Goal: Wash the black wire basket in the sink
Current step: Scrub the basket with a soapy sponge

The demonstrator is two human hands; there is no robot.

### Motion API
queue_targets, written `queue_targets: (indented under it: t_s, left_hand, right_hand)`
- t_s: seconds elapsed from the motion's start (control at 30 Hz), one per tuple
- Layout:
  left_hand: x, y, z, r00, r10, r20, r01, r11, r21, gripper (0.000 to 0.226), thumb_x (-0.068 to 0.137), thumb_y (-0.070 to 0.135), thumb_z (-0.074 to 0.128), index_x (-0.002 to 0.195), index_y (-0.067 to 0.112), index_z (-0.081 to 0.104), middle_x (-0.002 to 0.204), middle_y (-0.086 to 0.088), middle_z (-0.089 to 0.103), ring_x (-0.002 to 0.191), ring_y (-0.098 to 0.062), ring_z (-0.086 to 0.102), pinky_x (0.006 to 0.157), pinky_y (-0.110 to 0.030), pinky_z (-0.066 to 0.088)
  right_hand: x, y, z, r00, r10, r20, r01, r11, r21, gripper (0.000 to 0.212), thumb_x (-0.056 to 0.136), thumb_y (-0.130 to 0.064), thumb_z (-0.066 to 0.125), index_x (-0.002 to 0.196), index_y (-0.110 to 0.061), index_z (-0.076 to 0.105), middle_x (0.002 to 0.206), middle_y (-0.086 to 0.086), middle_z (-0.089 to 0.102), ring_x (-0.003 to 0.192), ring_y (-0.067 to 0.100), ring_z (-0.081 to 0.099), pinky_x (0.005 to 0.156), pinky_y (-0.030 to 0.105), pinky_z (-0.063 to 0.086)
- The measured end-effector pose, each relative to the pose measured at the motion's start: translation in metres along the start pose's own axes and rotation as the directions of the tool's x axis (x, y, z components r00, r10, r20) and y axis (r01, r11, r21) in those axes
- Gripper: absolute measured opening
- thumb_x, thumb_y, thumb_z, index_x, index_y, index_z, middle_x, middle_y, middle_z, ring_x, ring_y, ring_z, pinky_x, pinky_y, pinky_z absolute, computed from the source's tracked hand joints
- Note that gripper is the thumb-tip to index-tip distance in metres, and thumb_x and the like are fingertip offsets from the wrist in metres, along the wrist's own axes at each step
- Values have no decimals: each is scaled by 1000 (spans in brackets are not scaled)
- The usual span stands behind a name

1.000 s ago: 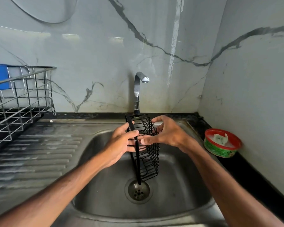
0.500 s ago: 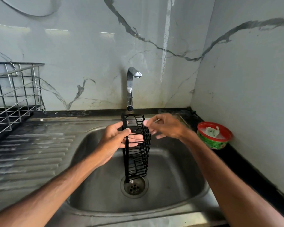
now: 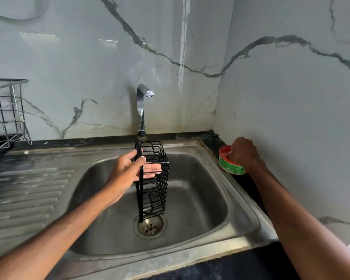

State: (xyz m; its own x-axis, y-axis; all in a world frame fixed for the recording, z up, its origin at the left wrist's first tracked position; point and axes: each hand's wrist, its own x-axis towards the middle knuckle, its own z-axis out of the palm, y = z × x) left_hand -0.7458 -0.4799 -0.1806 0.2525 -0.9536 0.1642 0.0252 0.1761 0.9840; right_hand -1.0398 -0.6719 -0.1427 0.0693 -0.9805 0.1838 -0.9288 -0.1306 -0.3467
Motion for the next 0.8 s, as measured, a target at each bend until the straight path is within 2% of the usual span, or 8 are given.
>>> queue_targets:
  t_s: [0.17, 0.27, 0.4, 0.53, 0.67, 0.73, 0.8]
  left_hand:
    - [-3, 3, 2, 1000, 1, -1, -1, 1000, -26, 14, 111, 7, 42, 119, 2, 53, 96, -26, 77, 93, -40, 77, 76, -34, 65]
    - [-4, 2, 4, 1000, 5, 0, -5, 1000, -28, 17, 111, 6, 42, 123, 0, 52, 96, -26, 77, 91, -38, 78, 75, -33, 65]
    - [-2, 1, 3, 1000, 3, -1, -3, 999, -33, 18, 111, 7, 42, 124, -2, 50, 97, -27, 77, 91, -39, 78, 74, -33, 65]
    - [-2, 1, 3, 1000, 9, 1, -9, 999, -40, 15, 111, 7, 42, 121, 5, 52, 97, -27, 77, 92, -38, 78, 76, -34, 66]
    - [-5, 2, 4, 1000, 13, -1, -13, 999, -39, 16, 111, 8, 42, 111, 16, 56, 98, -26, 77, 94, -38, 78, 77, -34, 66]
    - [-6, 3, 4, 1000, 13, -5, -14, 999, -46, 18, 111, 8, 43, 109, 20, 55, 98, -26, 77, 93, -36, 78, 77, -34, 66]
    - [-6, 4, 5, 1000, 12, -4, -12, 999, -52, 18, 111, 8, 43, 108, 21, 55, 97, -25, 78, 93, -35, 78, 76, -34, 66]
  right_hand:
    - [5, 2, -3, 997, 9, 79, -7, 1000, -27, 53, 86, -29, 74, 127, -1, 55, 129, 24, 57, 117, 43, 59, 93, 43, 52]
    - [10, 1, -5, 994, -24, 105, 29, 998, -49, 49, 82, -26, 76, 124, -5, 62, 128, 22, 60, 116, 41, 60, 96, 43, 54]
    - [11, -6, -10, 995, -66, 73, 68, 997, -29, 37, 73, -24, 84, 105, -8, 72, 111, 18, 68, 101, 36, 67, 83, 37, 57]
    - [5, -10, -20, 994, -91, 53, 93, 995, -34, 28, 68, -19, 85, 95, -15, 78, 95, 11, 74, 91, 31, 71, 73, 29, 52]
    - [10, -4, -10, 982, -111, 155, 121, 991, -56, 41, 76, -31, 73, 112, -14, 73, 116, 14, 69, 104, 37, 66, 86, 39, 55]
    - [25, 7, 1, 979, -125, 161, 132, 991, -35, 37, 77, -37, 74, 108, -16, 75, 117, 14, 69, 105, 37, 66, 86, 39, 55]
    - [13, 1, -8, 984, -133, 121, 133, 991, 8, 23, 80, -35, 77, 96, -19, 78, 112, 13, 72, 101, 35, 68, 83, 36, 54]
